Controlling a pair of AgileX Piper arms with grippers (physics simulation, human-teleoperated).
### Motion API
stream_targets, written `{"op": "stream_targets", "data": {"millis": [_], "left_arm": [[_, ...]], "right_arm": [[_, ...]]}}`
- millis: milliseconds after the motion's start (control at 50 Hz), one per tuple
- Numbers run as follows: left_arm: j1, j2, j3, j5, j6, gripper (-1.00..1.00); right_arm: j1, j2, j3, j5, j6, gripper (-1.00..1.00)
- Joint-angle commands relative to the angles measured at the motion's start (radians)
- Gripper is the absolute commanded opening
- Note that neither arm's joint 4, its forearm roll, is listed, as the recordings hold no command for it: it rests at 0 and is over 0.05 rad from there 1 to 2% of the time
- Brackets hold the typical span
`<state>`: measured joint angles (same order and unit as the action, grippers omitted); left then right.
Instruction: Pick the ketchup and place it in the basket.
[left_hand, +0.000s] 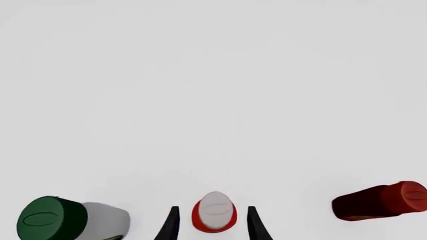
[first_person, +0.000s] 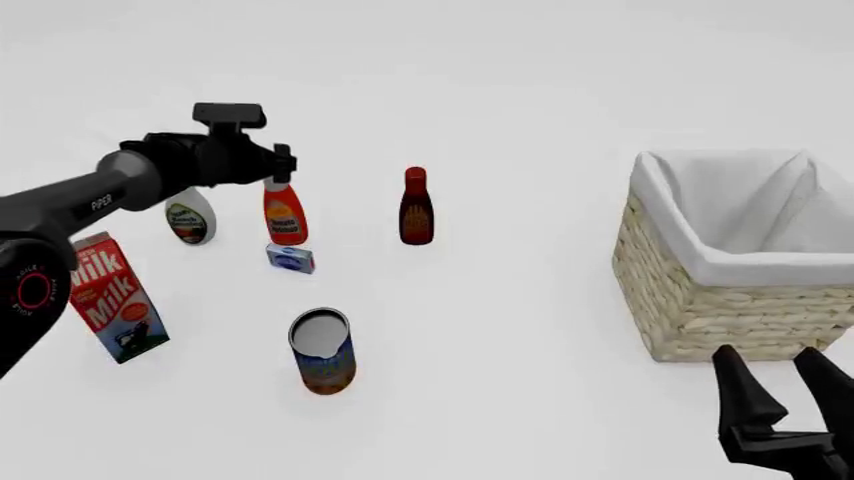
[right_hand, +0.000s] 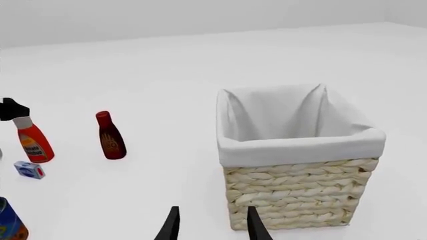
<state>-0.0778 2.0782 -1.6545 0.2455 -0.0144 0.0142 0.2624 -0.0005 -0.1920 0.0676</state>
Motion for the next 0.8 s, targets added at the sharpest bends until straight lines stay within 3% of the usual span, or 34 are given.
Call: {"op": "stream_targets", "data": {"millis": [20,680,700,800], "left_arm": [[-0.004,0.031,-0.005,-0.011,0.000,1.00],[-0.009,0.066,-0.016,-0.024,-0.007,1.00],[-0.009,0.059,-0.006,-0.032,-0.006,-1.00],[-0.010,0.047,0.003,-0.033,-0.003,-1.00]], "right_arm": [[-0.001,-0.006,0.000,0.002,0.009,1.00],[0.000,-0.007,0.000,0.002,0.027,1.00],[0.000,-0.008,0.000,0.004,0.028,1.00],[0.001,-0.014,0.000,0.010,0.030,1.00]]}}
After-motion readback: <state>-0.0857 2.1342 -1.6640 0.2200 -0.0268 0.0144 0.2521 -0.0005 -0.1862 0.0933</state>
